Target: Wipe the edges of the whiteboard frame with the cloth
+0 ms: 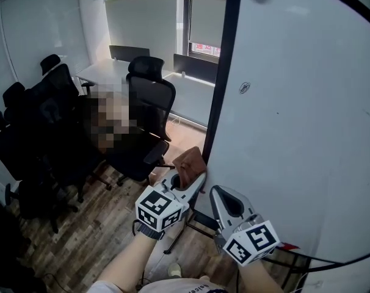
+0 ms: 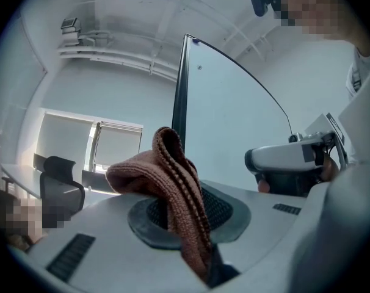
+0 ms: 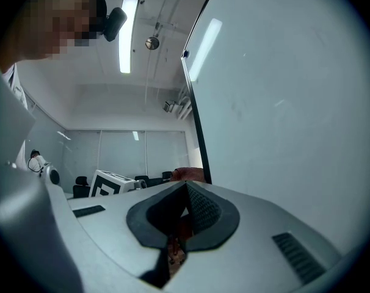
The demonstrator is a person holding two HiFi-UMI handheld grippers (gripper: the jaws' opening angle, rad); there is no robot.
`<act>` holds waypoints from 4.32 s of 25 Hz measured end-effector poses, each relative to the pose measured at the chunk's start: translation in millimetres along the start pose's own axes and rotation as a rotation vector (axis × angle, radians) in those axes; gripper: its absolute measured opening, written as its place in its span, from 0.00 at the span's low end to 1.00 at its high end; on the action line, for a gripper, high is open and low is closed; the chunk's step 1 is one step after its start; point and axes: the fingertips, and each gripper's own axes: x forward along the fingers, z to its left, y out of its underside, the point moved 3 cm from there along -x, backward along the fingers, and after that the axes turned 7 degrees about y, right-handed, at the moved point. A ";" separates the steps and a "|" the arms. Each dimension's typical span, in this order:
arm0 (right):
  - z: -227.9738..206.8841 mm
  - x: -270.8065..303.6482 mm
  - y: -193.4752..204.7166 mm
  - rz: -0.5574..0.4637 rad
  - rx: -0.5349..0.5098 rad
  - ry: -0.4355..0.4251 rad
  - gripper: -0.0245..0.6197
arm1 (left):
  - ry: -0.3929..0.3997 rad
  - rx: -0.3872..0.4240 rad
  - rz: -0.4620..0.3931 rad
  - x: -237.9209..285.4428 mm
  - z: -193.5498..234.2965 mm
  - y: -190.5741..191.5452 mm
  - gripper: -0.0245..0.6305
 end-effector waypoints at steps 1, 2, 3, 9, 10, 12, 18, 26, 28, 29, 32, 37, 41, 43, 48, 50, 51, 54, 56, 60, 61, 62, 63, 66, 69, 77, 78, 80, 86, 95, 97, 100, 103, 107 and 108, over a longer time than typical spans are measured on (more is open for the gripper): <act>-0.5 -1.1 -2.8 -0.005 -0.002 -0.005 0.04 | 0.000 0.011 0.000 1.4 -1.2 -3.5 0.14; -1.1 -2.0 -5.8 -0.011 -0.004 -0.009 0.04 | -0.001 0.020 -0.001 2.3 -1.9 -6.6 0.14; -1.4 -2.8 -8.8 -0.016 -0.007 -0.013 0.04 | -0.003 0.029 -0.001 2.7 -2.4 -9.6 0.14; 4.9 -2.0 -31.0 -0.040 -0.030 -0.054 0.04 | -0.006 0.064 -0.011 3.9 -3.4 -33.1 0.14; 6.2 -0.5 -36.0 -0.044 -0.030 -0.062 0.04 | -0.003 0.072 -0.006 5.2 -2.5 -37.6 0.14; 6.5 4.2 -46.2 -0.053 -0.029 -0.077 0.04 | 0.003 0.087 -0.002 8.3 0.4 -46.9 0.14; 9.0 5.7 -63.5 -0.089 -0.046 -0.100 0.04 | 0.023 0.133 -0.021 6.5 -1.2 -71.9 0.14; 15.6 4.1 -90.5 -0.133 -0.076 -0.121 0.04 | 0.039 0.187 -0.051 5.5 -9.9 -115.9 0.14; 15.9 5.7 -99.2 -0.144 -0.087 -0.123 0.04 | 0.041 0.201 -0.061 5.9 -11.2 -127.7 0.14; 15.4 7.4 -103.4 -0.147 -0.091 -0.123 0.04 | 0.042 0.206 -0.067 6.7 -11.2 -133.5 0.14; 15.9 11.6 -115.9 -0.152 -0.108 -0.122 0.04 | 0.047 0.214 -0.079 9.0 -11.4 -148.2 0.14; 22.7 16.9 -139.7 -0.158 -0.153 -0.134 0.04 | 0.044 0.219 -0.094 9.8 -12.0 -164.2 0.14; 22.3 19.3 -157.1 -0.156 -0.163 -0.133 0.04 | 0.045 0.226 -0.101 9.5 -14.8 -176.4 0.14; 20.7 20.1 -167.1 -0.160 -0.166 -0.133 0.04 | 0.047 0.226 -0.106 10.1 -14.7 -183.7 0.14; 22.4 21.8 -193.2 -0.187 -0.191 -0.133 0.04 | 0.055 0.236 -0.115 12.5 -14.2 -204.9 0.14; 24.2 21.1 -202.6 -0.203 -0.203 -0.130 0.04 | 0.059 0.241 -0.122 13.4 -15.8 -213.1 0.14; 25.1 21.3 -206.5 -0.210 -0.209 -0.129 0.04 | 0.061 0.242 -0.127 13.9 -16.2 -217.2 0.14; 28.7 22.9 -216.9 -0.227 -0.225 -0.128 0.04 | 0.063 0.249 -0.140 15.4 -16.3 -231.8 0.14; 30.4 22.4 -222.8 -0.236 -0.232 -0.132 0.04 | 0.063 0.259 -0.147 17.2 -17.1 -242.3 0.14; 33.7 18.9 -237.1 -0.256 -0.240 -0.135 0.04 | 0.060 0.282 -0.160 18.1 -19.3 -264.6 0.14; 36.0 18.3 -243.1 -0.261 -0.242 -0.133 0.04 | 0.059 0.287 -0.164 16.7 -19.4 -272.5 0.14; 38.3 17.4 -248.5 -0.265 -0.245 -0.132 0.04 | 0.060 0.292 -0.168 15.1 -19.2 -279.8 0.14; 40.1 16.0 -251.6 -0.268 -0.248 -0.131 0.04 | 0.062 0.295 -0.171 13.9 -19.1 -284.9 0.14; 41.9 10.4 -250.9 -0.278 -0.252 -0.130 0.04 | 0.075 0.309 -0.177 13.4 -19.1 -293.4 0.14; 42.7 7.5 -251.7 -0.284 -0.252 -0.129 0.04 | 0.087 0.334 -0.188 13.9 -19.5 -311.3 0.14; 40.4 1.5 -247.0 -0.292 -0.245 -0.121 0.04 | 0.108 0.355 -0.211 15.3 -21.8 -336.0 0.14; 39.8 1.1 -246.6 -0.293 -0.245 -0.120 0.04 | 0.108 0.351 -0.216 15.2 -21.9 -335.2 0.14; 39.8 0.9 -244.6 -0.292 -0.242 -0.120 0.04 | 0.108 0.342 -0.228 14.0 -21.9 -331.5 0.14; 44.3 3.7 -254.5 -0.268 -0.235 -0.128 0.04 | 0.102 0.309 -0.246 11.4 -24.0 -331.2 0.14; 31.8 -8.3 -215.1 -0.216 -0.195 -0.146 0.04 | 0.087 0.263 -0.259 11.1 -29.7 -267.8 0.14; 31.4 -9.6 -203.2 -0.200 -0.189 -0.147 0.04 | 0.086 0.253 -0.266 7.9 -28.9 -252.6 0.14; 28.2 -8.1 -182.2 -0.177 -0.188 -0.144 0.04 | 0.077 0.236 -0.271 6.3 -24.8 -228.1 0.14; 25.0 -4.3 -164.5 -0.153 -0.179 -0.144 0.04 | 0.063 0.216 -0.263 6.7 -20.1 -207.2 0.14; 21.3 1.3 -143.7 -0.134 -0.153 -0.158 0.04 | 0.037 0.194 -0.243 9.1 -11.0 -178.6 0.14; 21.2 1.1 -139.5 -0.130 -0.148 -0.161 0.04 | 0.031 0.190 -0.238 9.0 -10.2 -171.8 0.14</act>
